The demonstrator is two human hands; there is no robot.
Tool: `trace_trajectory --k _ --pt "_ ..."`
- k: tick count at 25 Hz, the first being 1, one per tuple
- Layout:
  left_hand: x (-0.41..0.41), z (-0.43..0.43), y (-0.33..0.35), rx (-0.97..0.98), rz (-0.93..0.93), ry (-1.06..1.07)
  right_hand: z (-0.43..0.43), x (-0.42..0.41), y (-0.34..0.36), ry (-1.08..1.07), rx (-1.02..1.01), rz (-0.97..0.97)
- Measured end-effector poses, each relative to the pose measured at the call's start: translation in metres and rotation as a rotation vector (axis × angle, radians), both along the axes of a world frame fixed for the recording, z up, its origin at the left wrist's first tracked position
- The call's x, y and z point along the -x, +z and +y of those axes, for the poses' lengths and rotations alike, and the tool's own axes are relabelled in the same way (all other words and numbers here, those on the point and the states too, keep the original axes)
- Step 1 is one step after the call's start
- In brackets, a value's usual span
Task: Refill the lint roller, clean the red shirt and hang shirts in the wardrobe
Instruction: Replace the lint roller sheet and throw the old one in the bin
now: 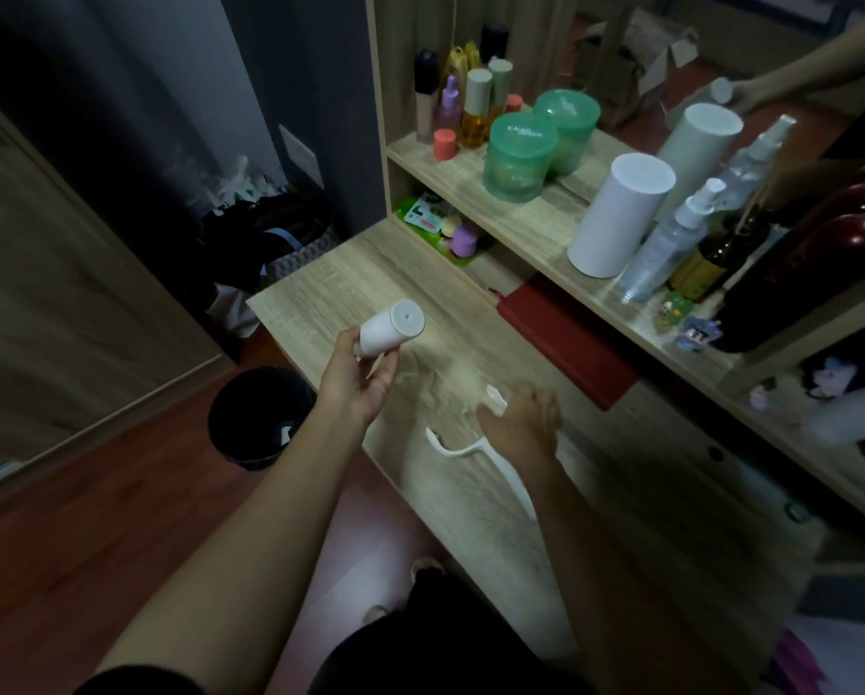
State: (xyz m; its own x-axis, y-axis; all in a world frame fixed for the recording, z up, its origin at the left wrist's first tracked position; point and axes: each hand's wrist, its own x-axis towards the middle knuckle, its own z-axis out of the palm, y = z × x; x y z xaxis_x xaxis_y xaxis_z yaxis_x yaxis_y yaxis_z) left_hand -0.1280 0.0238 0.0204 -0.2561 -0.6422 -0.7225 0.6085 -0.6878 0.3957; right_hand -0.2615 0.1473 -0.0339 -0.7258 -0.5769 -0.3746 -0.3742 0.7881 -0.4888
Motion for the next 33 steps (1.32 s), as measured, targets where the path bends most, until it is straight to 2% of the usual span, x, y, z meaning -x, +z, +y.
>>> trace_trajectory --k 2,5,10,14,19,23,27,33 --pt "0.002 0.001 -0.006 -0.025 -0.007 -0.009 0.015 -0.004 -0.021 -0.022 -0.125 -0.016" --pt "0.005 0.003 -0.009 -0.029 0.014 -0.024 0.018 -0.005 -0.033 0.030 -0.164 -0.087" --pt "-0.002 -0.005 0.003 0.013 -0.032 -0.033 0.000 0.008 0.019 0.211 0.110 -0.072" --pt "-0.012 -0.021 0.011 0.219 -0.208 -0.168 -0.018 0.022 0.090 0.438 0.278 0.000" --pt "-0.006 -0.022 0.023 0.549 -0.418 -0.410 -0.033 0.022 0.108 0.544 0.177 0.125" --pt "-0.004 -0.016 0.024 0.736 -0.457 -0.513 -0.037 0.018 0.105 0.561 0.161 0.161" --pt "-0.004 -0.011 0.023 0.843 -0.444 -0.538 -0.036 0.015 0.104 0.574 0.187 0.164" --pt "-0.007 -0.009 0.020 0.832 -0.451 -0.527 -0.034 0.015 0.102 0.554 0.217 0.102"
